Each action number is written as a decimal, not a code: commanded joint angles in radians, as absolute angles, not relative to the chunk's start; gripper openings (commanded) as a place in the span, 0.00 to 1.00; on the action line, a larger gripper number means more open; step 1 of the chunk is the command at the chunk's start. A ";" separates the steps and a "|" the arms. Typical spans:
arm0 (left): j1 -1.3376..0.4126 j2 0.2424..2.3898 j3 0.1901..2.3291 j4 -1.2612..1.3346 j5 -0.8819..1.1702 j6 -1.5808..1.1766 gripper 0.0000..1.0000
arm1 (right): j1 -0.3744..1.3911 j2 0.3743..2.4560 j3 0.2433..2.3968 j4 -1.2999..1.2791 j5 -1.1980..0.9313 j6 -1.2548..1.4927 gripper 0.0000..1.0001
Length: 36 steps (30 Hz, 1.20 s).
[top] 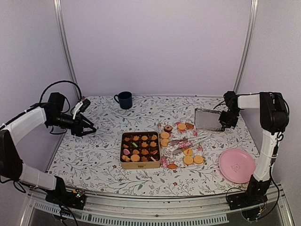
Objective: Pack the cookies
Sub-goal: Pick up the box lid from the center of the board.
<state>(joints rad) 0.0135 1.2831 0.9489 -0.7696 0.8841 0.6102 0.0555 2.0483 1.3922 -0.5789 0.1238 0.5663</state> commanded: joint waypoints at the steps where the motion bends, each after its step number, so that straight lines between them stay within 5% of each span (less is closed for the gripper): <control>1: 0.006 1.266 0.962 -0.781 0.884 0.621 0.60 | 0.052 2.034 1.337 -0.595 0.107 0.575 0.12; 6: 0.005 1.262 0.974 -0.793 0.883 0.623 0.60 | 0.054 2.011 1.303 -0.591 0.109 0.571 0.12; 15: 0.000 1.249 0.971 -0.793 0.882 0.619 0.60 | 0.053 1.970 1.233 -0.571 0.087 0.569 0.29; 26: -0.004 1.259 0.986 -0.791 0.884 0.617 0.60 | 0.052 1.926 1.188 -0.528 0.070 0.596 0.00; 36: -0.073 1.287 1.016 -0.769 0.899 0.574 0.61 | 0.083 1.704 1.157 -0.411 0.128 0.594 0.00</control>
